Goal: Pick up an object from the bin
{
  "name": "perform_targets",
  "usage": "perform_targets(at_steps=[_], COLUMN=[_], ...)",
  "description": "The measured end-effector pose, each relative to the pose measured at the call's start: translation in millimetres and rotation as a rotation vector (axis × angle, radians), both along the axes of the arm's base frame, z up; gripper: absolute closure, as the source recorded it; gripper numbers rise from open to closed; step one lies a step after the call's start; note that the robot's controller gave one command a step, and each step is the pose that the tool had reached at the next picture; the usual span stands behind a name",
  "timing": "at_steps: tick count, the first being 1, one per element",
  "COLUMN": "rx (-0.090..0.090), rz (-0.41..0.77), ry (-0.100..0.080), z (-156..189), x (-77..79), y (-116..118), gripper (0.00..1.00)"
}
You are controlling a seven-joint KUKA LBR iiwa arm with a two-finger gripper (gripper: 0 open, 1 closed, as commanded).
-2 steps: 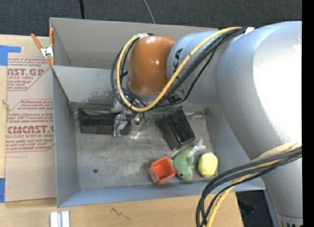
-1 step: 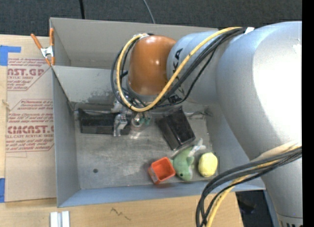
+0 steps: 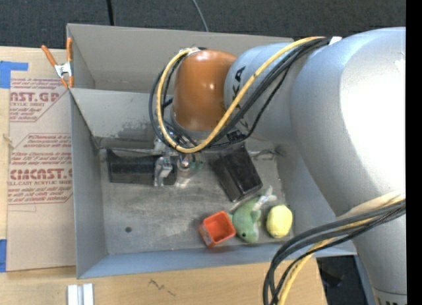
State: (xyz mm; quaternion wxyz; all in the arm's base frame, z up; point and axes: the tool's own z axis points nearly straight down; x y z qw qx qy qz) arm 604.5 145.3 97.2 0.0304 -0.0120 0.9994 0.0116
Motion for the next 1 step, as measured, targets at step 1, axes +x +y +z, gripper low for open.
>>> perform_targets(at_steps=[1], rx=[0.000], rz=[0.000], ry=[0.000], z=[0.0], x=[0.0], y=[-0.1], gripper=[1.00])
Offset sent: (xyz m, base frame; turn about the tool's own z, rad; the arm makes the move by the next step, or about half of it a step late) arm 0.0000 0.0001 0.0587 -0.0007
